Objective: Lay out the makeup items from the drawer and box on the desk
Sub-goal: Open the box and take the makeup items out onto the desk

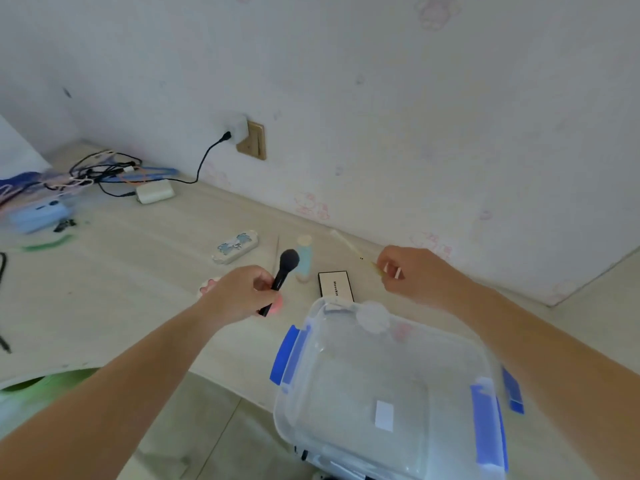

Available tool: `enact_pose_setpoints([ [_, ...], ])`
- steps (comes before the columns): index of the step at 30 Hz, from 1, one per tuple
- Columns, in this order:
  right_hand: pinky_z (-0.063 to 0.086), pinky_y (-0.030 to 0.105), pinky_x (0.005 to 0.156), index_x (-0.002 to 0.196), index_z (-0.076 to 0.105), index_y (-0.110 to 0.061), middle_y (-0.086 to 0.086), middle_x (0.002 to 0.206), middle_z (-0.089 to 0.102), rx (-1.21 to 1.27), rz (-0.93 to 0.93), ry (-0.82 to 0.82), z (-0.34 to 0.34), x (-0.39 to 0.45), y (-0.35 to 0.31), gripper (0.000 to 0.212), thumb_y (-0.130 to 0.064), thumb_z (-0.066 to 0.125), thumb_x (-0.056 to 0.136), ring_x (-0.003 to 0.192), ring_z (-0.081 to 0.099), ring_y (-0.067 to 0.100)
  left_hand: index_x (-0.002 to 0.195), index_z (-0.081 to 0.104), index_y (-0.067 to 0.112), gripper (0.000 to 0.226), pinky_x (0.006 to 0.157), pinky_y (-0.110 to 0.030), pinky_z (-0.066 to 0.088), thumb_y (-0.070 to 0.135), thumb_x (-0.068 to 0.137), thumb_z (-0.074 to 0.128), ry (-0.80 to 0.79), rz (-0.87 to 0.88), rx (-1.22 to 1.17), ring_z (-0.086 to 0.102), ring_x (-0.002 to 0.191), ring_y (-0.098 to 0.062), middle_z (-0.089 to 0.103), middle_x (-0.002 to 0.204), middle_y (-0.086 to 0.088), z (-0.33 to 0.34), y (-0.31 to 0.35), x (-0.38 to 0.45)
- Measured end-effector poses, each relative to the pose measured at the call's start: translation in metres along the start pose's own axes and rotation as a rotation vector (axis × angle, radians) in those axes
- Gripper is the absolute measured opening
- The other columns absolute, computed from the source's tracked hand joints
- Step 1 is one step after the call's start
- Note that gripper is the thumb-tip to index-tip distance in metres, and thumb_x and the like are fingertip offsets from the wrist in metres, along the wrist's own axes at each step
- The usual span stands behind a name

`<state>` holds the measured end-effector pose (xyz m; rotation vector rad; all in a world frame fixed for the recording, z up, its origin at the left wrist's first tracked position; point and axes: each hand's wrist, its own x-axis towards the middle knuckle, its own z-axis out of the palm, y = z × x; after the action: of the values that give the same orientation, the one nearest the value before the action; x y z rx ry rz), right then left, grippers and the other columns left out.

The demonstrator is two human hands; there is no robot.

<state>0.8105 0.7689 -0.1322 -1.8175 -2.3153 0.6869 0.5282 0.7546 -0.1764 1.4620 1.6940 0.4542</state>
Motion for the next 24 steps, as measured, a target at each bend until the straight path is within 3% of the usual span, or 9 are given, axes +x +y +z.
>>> enact_pose_setpoints([
  [3,0.046,0.025,0.064,0.089,0.056,-0.028,-0.006,0.083,0.062,-0.004,0.065,-0.135,0.005,0.036,0.009,0.014,-0.016,0.059,0.082,0.066,0.056,0.013,0.092,0.066,0.006,0.015,0.08,-0.043,0.058,0.015,0.081,0.066,-0.004,-0.069,-0.013,0.065,0.074,-0.025,0.066,0.082,-0.01,0.012,-0.011,0.01],
  [6,0.054,0.03,0.074,0.087,0.059,-0.026,-0.003,0.085,0.064,0.022,0.115,-0.272,0.025,0.068,0.013,0.01,-0.018,0.061,0.081,0.069,0.062,0.015,0.089,0.062,0.009,0.004,0.076,-0.038,0.059,0.008,0.085,0.061,-0.019,-0.117,0.0,0.065,0.081,-0.026,0.062,0.084,-0.007,0.028,-0.027,0.023],
  [10,0.054,0.021,0.064,0.09,0.062,-0.019,0.0,0.074,0.064,0.085,0.183,-0.487,0.058,0.093,0.015,0.012,-0.011,0.06,0.081,0.067,0.062,0.011,0.092,0.061,0.013,0.007,0.077,-0.038,0.059,0.011,0.086,0.062,-0.063,-0.189,0.013,0.069,0.086,-0.029,0.067,0.096,-0.013,0.049,-0.048,0.039],
  [13,0.054,0.021,0.068,0.101,0.066,-0.004,0.004,0.081,0.063,0.061,0.195,-0.606,0.08,0.108,0.018,0.023,-0.013,0.061,0.08,0.073,0.061,0.013,0.084,0.062,0.016,0.002,0.079,-0.042,0.058,0.013,0.085,0.062,-0.072,-0.213,0.038,0.07,0.082,-0.028,0.071,0.092,-0.015,0.065,-0.059,0.05],
  [16,0.053,0.021,0.066,0.11,0.063,0.003,0.006,0.087,0.058,-0.011,0.207,-0.706,0.099,0.123,0.023,0.04,-0.02,0.064,0.076,0.073,0.061,0.018,0.086,0.065,0.014,0.006,0.077,-0.036,0.057,0.016,0.085,0.06,-0.069,-0.229,0.082,0.067,0.074,-0.021,0.071,0.081,-0.007,0.077,-0.064,0.062],
  [18,0.052,0.019,0.059,0.105,0.063,0.005,0.007,0.086,0.056,-0.044,0.21,-0.772,0.108,0.13,0.024,0.042,-0.023,0.065,0.073,0.071,0.061,0.022,0.081,0.063,0.019,0.005,0.065,-0.027,0.049,0.018,0.084,0.059,-0.065,-0.216,0.125,0.059,0.063,-0.013,0.065,0.07,0.002,0.083,-0.065,0.068],
  [20,0.05,0.018,0.053,0.093,0.066,-0.001,0.008,0.083,0.056,-0.075,0.215,-0.823,0.115,0.136,0.026,0.029,-0.022,0.065,0.073,0.07,0.06,0.022,0.082,0.062,0.019,0.004,0.062,-0.024,0.042,0.02,0.083,0.058,-0.05,-0.217,0.14,0.054,0.061,-0.012,0.063,0.068,0.004,0.09,-0.067,0.071],
  [24,0.054,0.023,0.066,0.097,0.069,-0.001,0.006,0.081,0.063,-0.13,0.222,-0.863,0.129,0.147,0.029,0.032,-0.022,0.068,0.074,0.07,0.063,0.021,0.092,0.061,0.016,0.011,0.07,-0.029,0.048,0.023,0.083,0.06,-0.009,-0.206,0.162,0.062,0.073,-0.02,0.069,0.082,-0.003,0.1,-0.071,0.076],
])
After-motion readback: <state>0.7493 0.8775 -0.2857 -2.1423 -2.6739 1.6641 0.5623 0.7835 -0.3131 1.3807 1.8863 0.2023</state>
